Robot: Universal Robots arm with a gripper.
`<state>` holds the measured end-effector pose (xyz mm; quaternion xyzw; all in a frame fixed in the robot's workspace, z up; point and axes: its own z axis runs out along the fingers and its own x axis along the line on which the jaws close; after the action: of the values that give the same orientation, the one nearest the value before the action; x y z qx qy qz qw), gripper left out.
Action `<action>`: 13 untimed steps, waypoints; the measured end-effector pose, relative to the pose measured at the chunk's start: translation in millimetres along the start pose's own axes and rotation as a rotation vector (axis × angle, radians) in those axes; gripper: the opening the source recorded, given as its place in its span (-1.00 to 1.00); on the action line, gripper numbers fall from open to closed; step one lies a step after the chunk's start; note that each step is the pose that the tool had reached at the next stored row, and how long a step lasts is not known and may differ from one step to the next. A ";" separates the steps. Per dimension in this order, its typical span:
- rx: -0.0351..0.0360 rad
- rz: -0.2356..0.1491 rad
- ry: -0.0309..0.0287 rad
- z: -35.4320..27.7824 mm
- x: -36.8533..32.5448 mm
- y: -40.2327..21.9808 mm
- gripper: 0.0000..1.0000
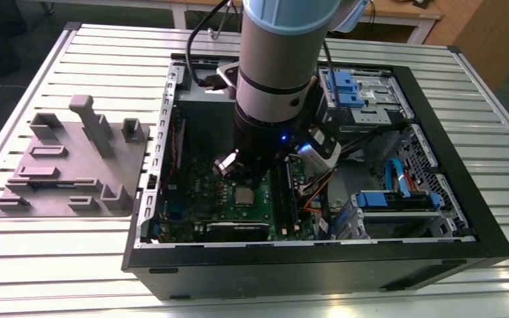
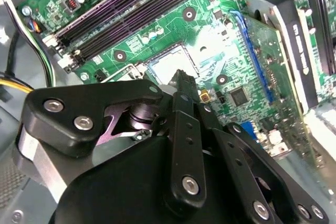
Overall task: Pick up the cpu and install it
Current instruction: 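Close the cpu cover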
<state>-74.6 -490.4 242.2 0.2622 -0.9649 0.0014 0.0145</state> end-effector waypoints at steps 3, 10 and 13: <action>0.0004 -0.011 0.0002 -0.1 -1.9 -0.7 -0.80; 0.0000 -0.012 0.0003 0.3 -12.3 -1.7 -0.80; -0.0006 -0.043 -0.0003 0.3 -12.3 -1.6 -0.80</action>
<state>-63.2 -485.5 241.5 0.2830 -0.9590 0.0007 0.0144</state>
